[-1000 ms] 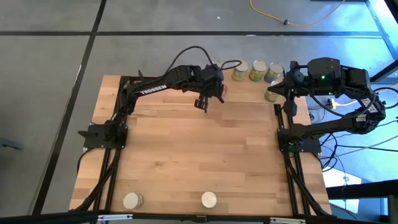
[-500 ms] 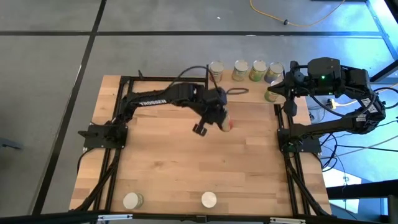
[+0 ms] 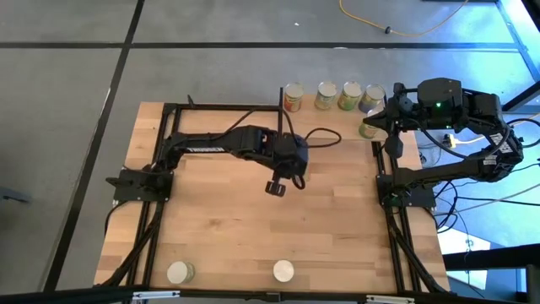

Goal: Pick and place cans onto a shelf
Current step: Put the canned pineapple on the shelf

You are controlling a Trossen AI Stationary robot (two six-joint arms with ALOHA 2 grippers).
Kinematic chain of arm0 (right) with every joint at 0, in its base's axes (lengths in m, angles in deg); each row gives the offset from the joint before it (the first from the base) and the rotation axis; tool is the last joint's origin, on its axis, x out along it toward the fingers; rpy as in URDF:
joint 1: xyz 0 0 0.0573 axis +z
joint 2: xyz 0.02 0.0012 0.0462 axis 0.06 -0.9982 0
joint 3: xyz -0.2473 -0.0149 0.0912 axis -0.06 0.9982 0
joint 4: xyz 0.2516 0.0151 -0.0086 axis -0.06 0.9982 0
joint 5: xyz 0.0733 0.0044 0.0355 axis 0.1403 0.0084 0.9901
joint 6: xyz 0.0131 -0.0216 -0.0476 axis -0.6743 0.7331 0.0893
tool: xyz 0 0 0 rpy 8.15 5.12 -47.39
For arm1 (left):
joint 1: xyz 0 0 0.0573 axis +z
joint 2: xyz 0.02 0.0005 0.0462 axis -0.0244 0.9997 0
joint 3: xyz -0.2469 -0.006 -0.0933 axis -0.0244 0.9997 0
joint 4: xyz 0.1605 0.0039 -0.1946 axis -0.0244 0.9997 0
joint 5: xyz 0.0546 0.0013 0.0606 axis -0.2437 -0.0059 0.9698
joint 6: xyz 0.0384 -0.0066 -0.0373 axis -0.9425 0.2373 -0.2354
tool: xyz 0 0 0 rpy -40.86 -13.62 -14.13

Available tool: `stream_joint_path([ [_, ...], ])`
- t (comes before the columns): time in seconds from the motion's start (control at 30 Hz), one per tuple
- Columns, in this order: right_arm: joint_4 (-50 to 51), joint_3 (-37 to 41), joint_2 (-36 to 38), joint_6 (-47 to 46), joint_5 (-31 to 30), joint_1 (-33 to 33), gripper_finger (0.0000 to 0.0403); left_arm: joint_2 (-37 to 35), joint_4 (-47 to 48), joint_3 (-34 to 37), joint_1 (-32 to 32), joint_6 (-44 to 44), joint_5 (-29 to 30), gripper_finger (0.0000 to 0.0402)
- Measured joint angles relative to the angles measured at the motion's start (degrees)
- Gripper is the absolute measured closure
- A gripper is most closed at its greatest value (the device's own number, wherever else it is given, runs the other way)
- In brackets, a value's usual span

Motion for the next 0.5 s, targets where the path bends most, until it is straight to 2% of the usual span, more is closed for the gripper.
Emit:
stream_joint_path([
  [0.17, 0.00, 0.00, 0.00, 0.00, 0.00, -0.02, 0.0400, -0.04, 1.62, 1.26, 0.78, 5.96, -3.86, 0.0362],
  [0.5, -0.02, 0.00, 0.00, -0.20, 0.00, 0.00, 0.0400, 0.02, 1.05, 4.52, 0.56, 2.66, 0.92, 0.0360],
])
